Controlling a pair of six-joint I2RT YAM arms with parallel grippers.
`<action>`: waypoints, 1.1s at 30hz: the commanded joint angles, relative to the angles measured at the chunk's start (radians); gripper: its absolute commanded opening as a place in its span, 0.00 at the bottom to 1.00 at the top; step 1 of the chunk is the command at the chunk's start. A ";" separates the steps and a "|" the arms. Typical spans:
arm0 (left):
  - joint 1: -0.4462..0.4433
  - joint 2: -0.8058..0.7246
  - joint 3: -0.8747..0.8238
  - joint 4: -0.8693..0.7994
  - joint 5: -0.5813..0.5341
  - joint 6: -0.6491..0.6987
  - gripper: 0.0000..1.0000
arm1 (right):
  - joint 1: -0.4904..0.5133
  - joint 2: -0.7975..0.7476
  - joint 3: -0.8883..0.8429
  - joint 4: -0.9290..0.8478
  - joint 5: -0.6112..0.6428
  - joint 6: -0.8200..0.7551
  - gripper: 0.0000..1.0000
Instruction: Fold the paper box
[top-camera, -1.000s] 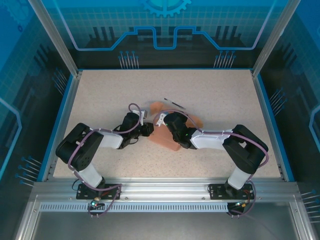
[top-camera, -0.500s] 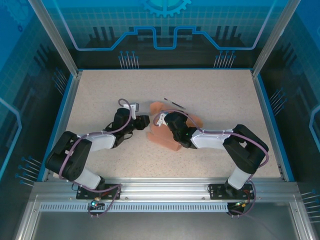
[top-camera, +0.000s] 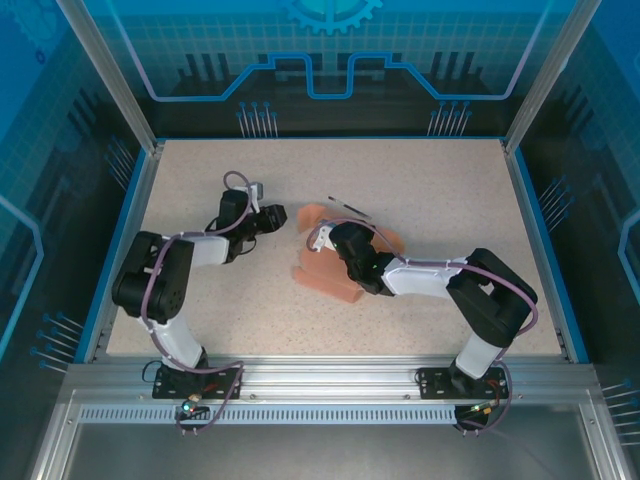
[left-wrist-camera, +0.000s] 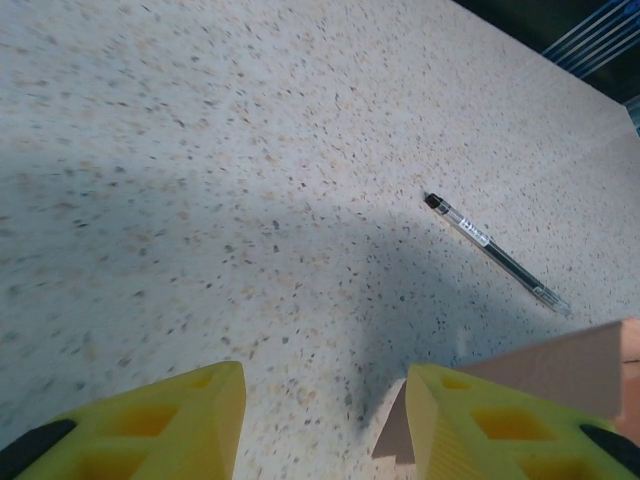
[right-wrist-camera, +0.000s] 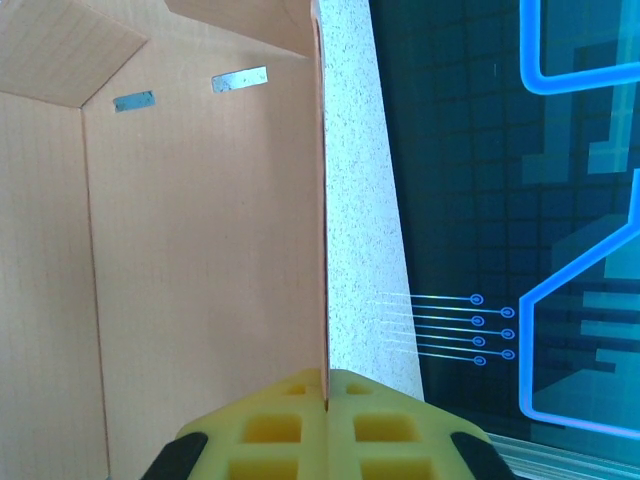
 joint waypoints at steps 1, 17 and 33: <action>-0.003 0.057 0.045 -0.038 0.083 -0.025 0.48 | -0.009 -0.007 0.020 0.002 -0.023 -0.004 0.00; -0.062 0.103 0.024 -0.016 0.119 -0.008 0.49 | -0.010 -0.003 0.021 0.001 -0.030 -0.007 0.00; -0.097 0.070 -0.039 0.066 0.159 -0.035 0.50 | -0.010 -0.002 0.020 -0.002 -0.036 -0.001 0.00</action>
